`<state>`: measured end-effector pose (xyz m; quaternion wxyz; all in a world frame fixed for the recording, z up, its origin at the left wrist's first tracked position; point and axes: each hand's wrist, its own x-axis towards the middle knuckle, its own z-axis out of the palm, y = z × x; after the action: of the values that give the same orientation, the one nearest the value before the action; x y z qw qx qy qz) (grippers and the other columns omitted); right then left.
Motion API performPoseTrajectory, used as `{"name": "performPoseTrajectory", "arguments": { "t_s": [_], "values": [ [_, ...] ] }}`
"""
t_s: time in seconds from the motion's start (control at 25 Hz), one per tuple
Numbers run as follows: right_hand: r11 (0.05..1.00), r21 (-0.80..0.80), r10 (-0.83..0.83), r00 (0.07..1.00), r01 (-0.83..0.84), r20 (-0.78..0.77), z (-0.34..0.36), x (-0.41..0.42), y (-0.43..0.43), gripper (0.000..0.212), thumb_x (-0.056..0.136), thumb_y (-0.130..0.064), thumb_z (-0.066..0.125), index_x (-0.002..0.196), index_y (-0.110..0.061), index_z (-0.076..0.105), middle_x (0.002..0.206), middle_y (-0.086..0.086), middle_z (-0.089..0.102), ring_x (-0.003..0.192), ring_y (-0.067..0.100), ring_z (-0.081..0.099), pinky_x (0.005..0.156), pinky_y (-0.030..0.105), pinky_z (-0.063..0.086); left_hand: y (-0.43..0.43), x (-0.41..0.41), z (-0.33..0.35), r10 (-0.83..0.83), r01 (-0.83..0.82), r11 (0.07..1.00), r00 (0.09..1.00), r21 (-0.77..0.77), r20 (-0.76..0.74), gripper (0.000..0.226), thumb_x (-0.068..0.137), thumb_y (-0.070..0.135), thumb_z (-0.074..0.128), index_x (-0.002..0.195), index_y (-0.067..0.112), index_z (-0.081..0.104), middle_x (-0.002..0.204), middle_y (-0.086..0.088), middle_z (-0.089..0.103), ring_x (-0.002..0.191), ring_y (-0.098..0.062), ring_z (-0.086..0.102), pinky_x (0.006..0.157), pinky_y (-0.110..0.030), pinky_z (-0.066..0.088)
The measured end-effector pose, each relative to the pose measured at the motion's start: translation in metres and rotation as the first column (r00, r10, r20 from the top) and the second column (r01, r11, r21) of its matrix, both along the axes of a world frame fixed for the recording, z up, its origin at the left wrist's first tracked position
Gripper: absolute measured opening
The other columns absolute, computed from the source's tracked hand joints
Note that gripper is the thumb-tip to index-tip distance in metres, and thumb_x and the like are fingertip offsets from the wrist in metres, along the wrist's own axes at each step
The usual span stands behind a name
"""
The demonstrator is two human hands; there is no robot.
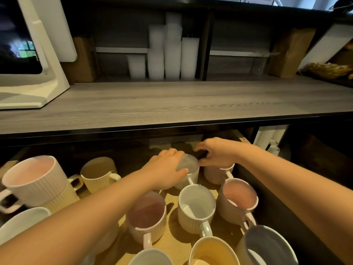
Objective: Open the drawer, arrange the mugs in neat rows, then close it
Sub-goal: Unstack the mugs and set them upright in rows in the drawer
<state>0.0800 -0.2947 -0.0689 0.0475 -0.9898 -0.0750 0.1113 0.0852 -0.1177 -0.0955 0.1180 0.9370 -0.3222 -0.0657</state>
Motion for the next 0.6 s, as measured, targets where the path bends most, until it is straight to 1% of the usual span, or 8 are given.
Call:
{"name": "performPoseTrajectory", "arguments": {
  "t_s": [0.08,0.12,0.2,0.28,0.4,0.52,0.6],
  "values": [
    [0.998,0.036,0.048,0.999,-0.048,0.007,0.008,-0.006,0.022,0.044,0.091,-0.032,0.057,0.132,-0.018,0.05,0.128,0.004,0.059,0.11,0.021,0.058,0.09,0.027,0.048,0.021,-0.011,0.009,-0.015,0.014,1.0,0.999,0.026,0.031,0.059,0.094,0.044,0.04,0.146,0.022,0.022,0.152,-0.002,0.028,0.139,-0.02,0.025,0.111,-0.039,0.027],
    [0.996,0.047,0.071,0.997,-0.071,0.003,0.012,-0.009,0.036,0.043,0.092,-0.032,0.056,0.132,-0.018,0.05,0.127,0.003,0.059,0.11,0.02,0.058,0.089,0.027,0.048,0.034,-0.017,0.013,-0.009,0.007,0.999,0.999,0.045,0.041,0.059,0.094,0.044,0.04,0.146,0.022,0.022,0.153,-0.001,0.028,0.139,-0.02,0.025,0.112,-0.038,0.026],
    [0.993,0.024,0.118,0.993,-0.118,0.009,0.017,-0.013,0.064,0.046,0.092,-0.035,0.053,0.135,-0.019,0.047,0.13,0.003,0.057,0.114,0.021,0.057,0.093,0.029,0.048,0.059,-0.027,0.016,0.011,-0.016,0.996,0.998,0.084,0.062,0.058,0.094,0.045,0.041,0.146,0.024,0.023,0.153,0.001,0.027,0.14,-0.019,0.025,0.112,-0.037,0.025],
    [0.984,-0.02,0.179,0.984,-0.178,0.011,0.017,-0.016,0.091,0.046,0.093,-0.036,0.052,0.135,-0.018,0.048,0.13,0.005,0.058,0.113,0.023,0.057,0.094,0.032,0.049,0.084,-0.035,0.014,0.033,-0.042,0.992,0.996,0.118,0.082,0.058,0.094,0.046,0.04,0.145,0.025,0.023,0.153,0.001,0.028,0.139,-0.018,0.026,0.113,-0.037,0.024],
    [0.969,-0.04,0.242,0.97,-0.242,0.007,0.009,-0.015,0.13,0.047,0.093,-0.038,0.051,0.135,-0.019,0.046,0.13,0.006,0.057,0.112,0.024,0.057,0.091,0.032,0.049,0.12,-0.041,0.01,0.142,-0.148,0.982,0.988,0.115,0.065,0.058,0.093,0.047,0.042,0.145,0.025,0.025,0.153,0.001,0.028,0.139,-0.019,0.027,0.114,-0.039,0.026],
    [0.967,-0.038,0.252,0.968,-0.251,0.015,0.0,-0.004,0.165,0.054,0.09,-0.039,0.055,0.139,-0.017,0.042,0.134,0.007,0.054,0.117,0.026,0.054,0.093,0.034,0.047,0.151,-0.032,0.009,0.226,-0.23,0.968,0.973,0.1,0.053,0.061,0.093,0.043,0.046,0.145,0.021,0.025,0.153,-0.002,0.027,0.139,-0.021,0.027,0.113,-0.038,0.027],
    [0.971,-0.001,0.241,0.97,-0.241,0.025,-0.009,0.007,0.184,0.058,0.088,-0.036,0.06,0.139,-0.016,0.04,0.136,0.008,0.052,0.119,0.026,0.053,0.093,0.033,0.046,0.164,-0.023,0.007,0.304,-0.304,0.95,0.953,0.066,0.012,0.066,0.092,0.041,0.05,0.146,0.018,0.021,0.154,-0.004,0.024,0.139,-0.023,0.027,0.111,-0.037,0.029]
  ]
}}
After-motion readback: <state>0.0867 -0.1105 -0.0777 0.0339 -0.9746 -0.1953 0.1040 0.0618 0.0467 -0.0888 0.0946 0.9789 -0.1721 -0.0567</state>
